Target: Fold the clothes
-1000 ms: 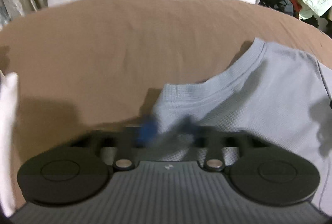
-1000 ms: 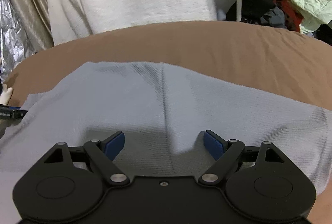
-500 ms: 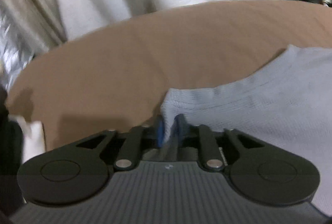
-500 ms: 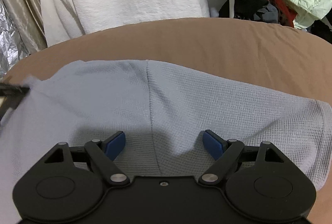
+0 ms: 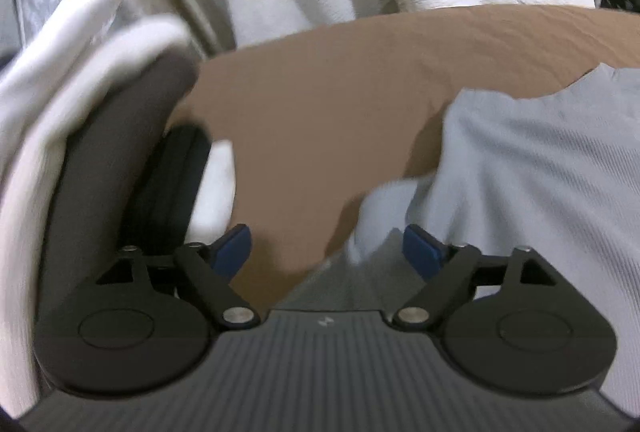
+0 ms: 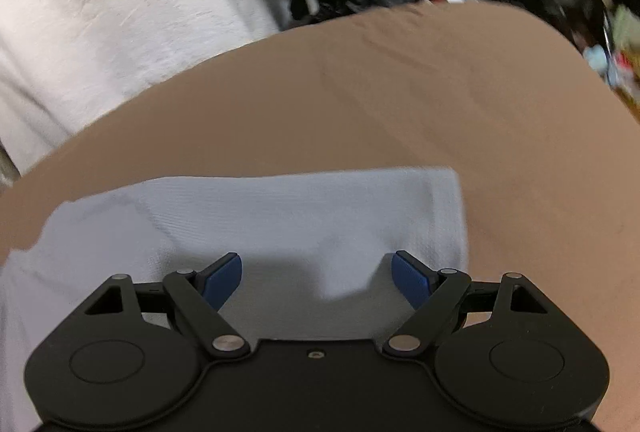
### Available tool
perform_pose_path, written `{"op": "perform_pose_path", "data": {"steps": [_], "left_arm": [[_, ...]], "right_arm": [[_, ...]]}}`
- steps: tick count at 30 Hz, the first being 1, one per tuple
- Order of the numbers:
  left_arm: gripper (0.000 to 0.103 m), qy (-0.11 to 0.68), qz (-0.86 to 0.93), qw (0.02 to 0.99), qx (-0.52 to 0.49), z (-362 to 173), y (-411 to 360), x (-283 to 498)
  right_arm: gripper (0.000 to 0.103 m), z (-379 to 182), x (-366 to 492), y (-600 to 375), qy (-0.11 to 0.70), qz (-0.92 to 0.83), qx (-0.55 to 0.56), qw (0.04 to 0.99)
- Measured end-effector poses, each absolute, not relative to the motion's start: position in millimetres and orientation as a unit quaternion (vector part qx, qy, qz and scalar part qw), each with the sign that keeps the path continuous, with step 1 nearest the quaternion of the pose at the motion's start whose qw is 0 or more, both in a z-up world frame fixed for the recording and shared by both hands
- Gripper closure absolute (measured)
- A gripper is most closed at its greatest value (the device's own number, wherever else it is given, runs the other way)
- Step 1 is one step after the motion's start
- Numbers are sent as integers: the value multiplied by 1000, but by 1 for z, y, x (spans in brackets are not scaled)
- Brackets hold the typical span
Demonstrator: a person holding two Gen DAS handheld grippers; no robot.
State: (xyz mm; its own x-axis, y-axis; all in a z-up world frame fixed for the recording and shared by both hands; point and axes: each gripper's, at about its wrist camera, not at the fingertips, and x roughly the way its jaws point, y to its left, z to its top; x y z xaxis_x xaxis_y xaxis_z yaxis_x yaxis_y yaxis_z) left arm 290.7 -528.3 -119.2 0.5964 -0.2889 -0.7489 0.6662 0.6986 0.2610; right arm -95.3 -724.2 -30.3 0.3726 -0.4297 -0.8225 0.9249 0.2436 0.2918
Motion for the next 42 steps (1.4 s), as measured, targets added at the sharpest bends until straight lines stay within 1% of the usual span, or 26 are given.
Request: {"op": "perform_pose_path", "data": {"steps": [2,7,9,11,13,14,15,16,17,18,19,20,21,23,25,26,27,29,31,32,33,34,35,37,39,42], "left_arm": [[16,374,-278,843,269,-136,-520,294],[7,382,-278,849,235,-156,-508,306],[23,396,-289,845,212,-158,-507,311],[33,418,-296,842,170,-160,-501,316],[61,416,-301,843,157,-160,-500,313],[86,406,-303,845,171,-158,-502,309],[97,395,-304,847,185,-157,-505,304],[97,379,-293,852,209,-154,-509,298],[98,357,-276,860,237,-148,-515,292],[98,334,-259,867,265,-141,-520,286],[98,302,-239,874,298,-138,-525,280],[98,267,-218,878,331,-137,-529,273],[98,261,-207,878,343,-139,-531,272],[96,270,-192,876,351,-145,-533,274],[87,289,-173,874,349,-153,-533,280],[70,309,-160,874,339,-159,-531,285],[59,321,-153,879,317,-158,-528,290],[53,337,-142,892,264,-153,-520,300],[37,326,-126,909,228,-136,-502,283],[20,319,-126,916,209,-126,-487,269],[14,314,-129,922,189,-117,-470,254],[14,306,-127,928,169,-109,-451,238],[14,299,-122,934,155,-103,-431,223],[14,292,-103,940,140,-99,-391,199],[12,289,-76,946,124,-101,-351,185],[11,350,-34,933,75,-106,-308,193]], "right_arm": [[17,-36,-104,-716,307,-455,427,719],[17,-40,-105,-700,334,-432,435,716],[17,-40,-114,-699,303,-432,459,715],[17,-55,-127,-702,250,-436,511,697],[16,-64,-121,-703,231,-453,506,697],[16,-66,-116,-703,220,-465,493,702],[13,-67,-111,-702,211,-478,475,708],[13,-67,-103,-700,207,-492,450,716],[17,-67,-95,-699,202,-506,421,725],[43,-67,-86,-697,203,-524,379,736],[64,-66,-75,-697,220,-544,329,740],[92,-63,-69,-695,234,-553,294,743],[96,-58,-69,-693,230,-555,279,749],[96,-47,-71,-689,225,-558,253,758],[101,-40,-80,-688,228,-580,235,746],[101,-41,-82,-691,235,-595,223,736],[103,-44,-83,-695,245,-610,217,722],[103,-53,-94,-708,263,-641,228,684],[103,-65,-107,-717,248,-635,281,675],[103,-67,-112,-719,239,-633,299,673],[102,-63,-112,-718,237,-636,302,670],[100,-57,-109,-715,236,-638,304,667],[92,-50,-106,-710,232,-638,305,668],[90,-38,-97,-700,221,-630,300,681],[79,-23,-88,-688,213,-614,290,702],[75,-1,-76,-675,203,-585,273,736]]}}
